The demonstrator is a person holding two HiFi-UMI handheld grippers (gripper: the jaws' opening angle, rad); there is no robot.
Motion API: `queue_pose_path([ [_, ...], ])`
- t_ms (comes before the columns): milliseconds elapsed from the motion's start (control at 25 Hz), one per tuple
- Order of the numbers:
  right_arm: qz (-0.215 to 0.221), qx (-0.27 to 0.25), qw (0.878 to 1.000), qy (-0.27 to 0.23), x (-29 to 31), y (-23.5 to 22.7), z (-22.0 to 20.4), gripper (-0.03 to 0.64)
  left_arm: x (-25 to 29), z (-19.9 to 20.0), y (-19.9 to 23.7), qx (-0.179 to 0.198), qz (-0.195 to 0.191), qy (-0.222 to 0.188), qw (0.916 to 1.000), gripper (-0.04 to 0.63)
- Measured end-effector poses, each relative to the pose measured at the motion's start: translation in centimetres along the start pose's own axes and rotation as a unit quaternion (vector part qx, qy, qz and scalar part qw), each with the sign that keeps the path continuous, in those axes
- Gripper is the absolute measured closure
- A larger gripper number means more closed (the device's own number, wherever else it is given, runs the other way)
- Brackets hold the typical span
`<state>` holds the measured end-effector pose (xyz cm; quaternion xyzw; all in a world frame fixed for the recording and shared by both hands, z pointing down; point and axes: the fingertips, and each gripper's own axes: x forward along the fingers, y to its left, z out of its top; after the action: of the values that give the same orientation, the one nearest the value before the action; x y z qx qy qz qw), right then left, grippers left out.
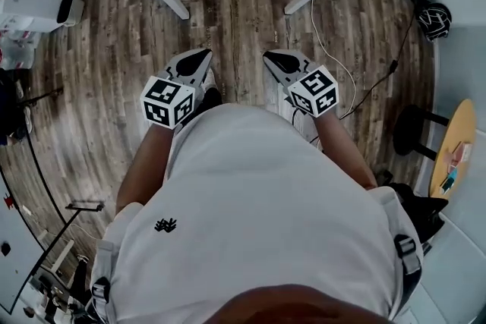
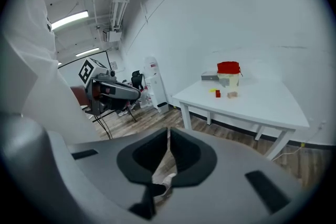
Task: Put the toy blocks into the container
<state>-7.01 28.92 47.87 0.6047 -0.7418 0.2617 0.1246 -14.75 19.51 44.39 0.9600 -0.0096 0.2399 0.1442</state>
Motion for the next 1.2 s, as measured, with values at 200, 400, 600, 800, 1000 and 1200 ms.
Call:
queue_pose_path([
  [200,-0.04,0.005,0.999,0.012,4.8,-2.9,3.1,0.606,-0.2,2.4,6.1,0.02,-0.011,0.001,0.9997,0.589],
  [400,-0.052,-0.006,0.998,0.031,9.6,-4.5,5.5,0.606,-1.5,2.4,11.5,0.004,-0.011,0.004,0.9999,0.589],
  [600,-0.061,0.002,0.997,0.041,13.0,-6.2,7.0,0.606,-2.0,2.0,15.3,-0.012,-0.001,0.001,0.9999,0.589],
  [800,-0.071,-0.011,0.996,0.056,15.4,-9.8,8.3,0.575,-1.9,3.0,18.0,-0.044,0.019,-0.014,0.9987,0.588],
  [1000,-0.091,-0.014,0.994,0.061,18.4,-15.6,9.6,0.563,-1.3,4.7,21.0,-0.039,0.042,-0.01,0.9983,0.589],
  [1200,-0.104,-0.027,0.991,0.078,22.2,-22.7,11.4,0.534,0.8,8.2,25.0,-0.053,0.082,-0.012,0.9952,0.589],
])
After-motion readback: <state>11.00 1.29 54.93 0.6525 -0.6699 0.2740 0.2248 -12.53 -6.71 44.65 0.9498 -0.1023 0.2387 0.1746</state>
